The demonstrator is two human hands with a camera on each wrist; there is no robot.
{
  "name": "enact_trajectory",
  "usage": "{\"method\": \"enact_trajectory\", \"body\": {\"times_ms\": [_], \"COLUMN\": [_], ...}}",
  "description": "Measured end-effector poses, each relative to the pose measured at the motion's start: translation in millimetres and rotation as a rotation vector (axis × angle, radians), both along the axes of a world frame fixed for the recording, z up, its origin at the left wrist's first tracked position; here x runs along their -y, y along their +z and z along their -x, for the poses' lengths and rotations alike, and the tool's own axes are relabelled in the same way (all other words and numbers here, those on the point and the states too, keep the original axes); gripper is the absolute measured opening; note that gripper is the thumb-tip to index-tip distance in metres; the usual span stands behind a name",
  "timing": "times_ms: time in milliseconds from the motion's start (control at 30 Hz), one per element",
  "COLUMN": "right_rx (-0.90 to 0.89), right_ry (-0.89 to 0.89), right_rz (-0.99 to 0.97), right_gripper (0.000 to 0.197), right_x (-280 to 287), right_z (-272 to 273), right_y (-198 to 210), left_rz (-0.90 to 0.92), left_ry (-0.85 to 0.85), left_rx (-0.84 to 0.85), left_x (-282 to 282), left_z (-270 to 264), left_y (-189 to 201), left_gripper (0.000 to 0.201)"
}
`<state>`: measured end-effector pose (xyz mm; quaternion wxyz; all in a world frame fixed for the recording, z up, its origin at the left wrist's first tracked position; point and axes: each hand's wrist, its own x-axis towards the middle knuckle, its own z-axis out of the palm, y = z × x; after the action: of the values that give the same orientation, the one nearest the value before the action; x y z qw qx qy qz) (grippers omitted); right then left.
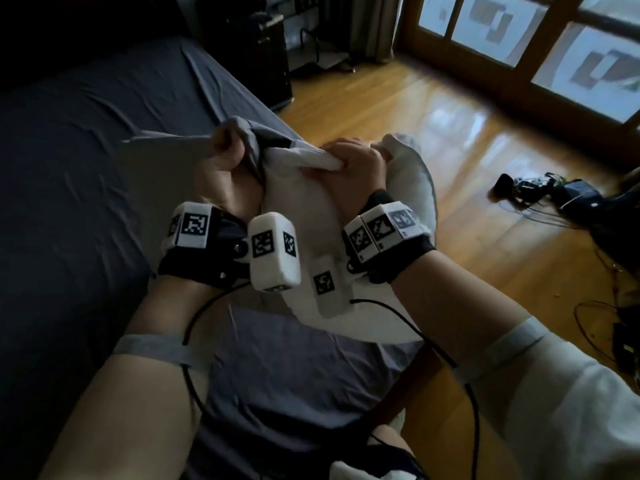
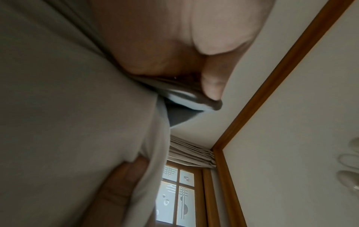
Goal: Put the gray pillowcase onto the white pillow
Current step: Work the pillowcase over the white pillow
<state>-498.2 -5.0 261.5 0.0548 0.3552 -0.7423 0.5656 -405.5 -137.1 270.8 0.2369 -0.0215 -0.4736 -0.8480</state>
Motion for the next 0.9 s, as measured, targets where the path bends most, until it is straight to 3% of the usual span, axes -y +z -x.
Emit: {"method": "enact_trajectory", "body": {"times_ms": [67, 100, 167, 200, 233, 267, 333, 367, 433, 500, 567, 633, 733, 833, 900], "right_rx": [-0.155, -0.234, -0.368, -0.404, -0.385, -0.278, 0.110, 0.289, 0.485, 0.589, 0.620, 0.528, 0.468, 0.508, 0.503], "right_ry": [0.030, 0.058, 0.107, 0.129, 0.163, 0.196, 0.340, 0.427, 0.405, 0.259, 0.149, 0.092, 0.090, 0.217, 0.244], "right_rz": [0.050, 0.032, -0.056, -0.160, -0.347, -0.659, -1.366, -1.493, -1.439, -1.207, -0.993, -0.905, -0.991, -1.152, -1.178], "right_gripper": [0.028, 0.018, 0.019, 0.022, 0.021, 0.017, 0.012, 0.011, 0.019, 0.025, 0.027, 0.032, 0.052, 0.067, 0.068], "right_x": [0.7, -4.7, -25.8, -40.1, -54.7, -68.9, -95.6, -106.3, -119.7, -125.5, -127.1, -125.9, -124.9, -133.1, -136.8], "right_z": [7.1, 9.9, 12.3, 7.7, 0.5, -8.8, -29.8, -37.7, -44.3, -39.7, -33.4, -28.6, -26.5, -25.8, -26.2], "right_y": [-3.2, -9.8, -37.8, -55.4, -71.8, -86.5, -122.4, -140.6, -158.7, -166.1, -169.5, -175.4, -193.2, -211.8, -218.5], "left_rz": [-0.097, -0.087, 0.060, 0.117, 0.158, 0.228, 0.352, 0.329, 0.248, 0.209, 0.290, 0.332, 0.324, 0.342, 0.383], "left_ry": [0.077, 0.135, 0.236, 0.151, -0.002, -0.167, -0.429, -0.476, -0.368, -0.148, -0.019, -0.033, 0.006, 0.059, 0.052], "left_rx": [0.068, 0.180, 0.507, 0.679, 0.854, 1.038, 1.350, 1.416, 1.349, 1.263, 1.226, 1.255, 1.350, 1.451, 1.497], "left_x": [-6.2, -11.4, -29.0, -41.3, -49.0, -58.3, -62.4, -62.1, -58.4, -53.4, -53.0, -61.2, -74.4, -79.9, -78.5], "left_z": [-12.3, -20.8, -48.8, -66.5, -82.3, -97.0, -114.1, -117.5, -111.6, -97.7, -82.5, -68.6, -51.2, -36.1, -27.9], "left_y": [0.3, -8.3, -44.2, -65.5, -91.3, -111.3, -140.2, -146.3, -145.9, -144.4, -147.2, -153.6, -170.5, -185.1, -193.2], "left_gripper": [0.052, 0.059, 0.045, 0.036, 0.024, 0.009, 0.012, 0.014, 0.013, 0.017, 0.019, 0.014, 0.035, 0.049, 0.046]}}
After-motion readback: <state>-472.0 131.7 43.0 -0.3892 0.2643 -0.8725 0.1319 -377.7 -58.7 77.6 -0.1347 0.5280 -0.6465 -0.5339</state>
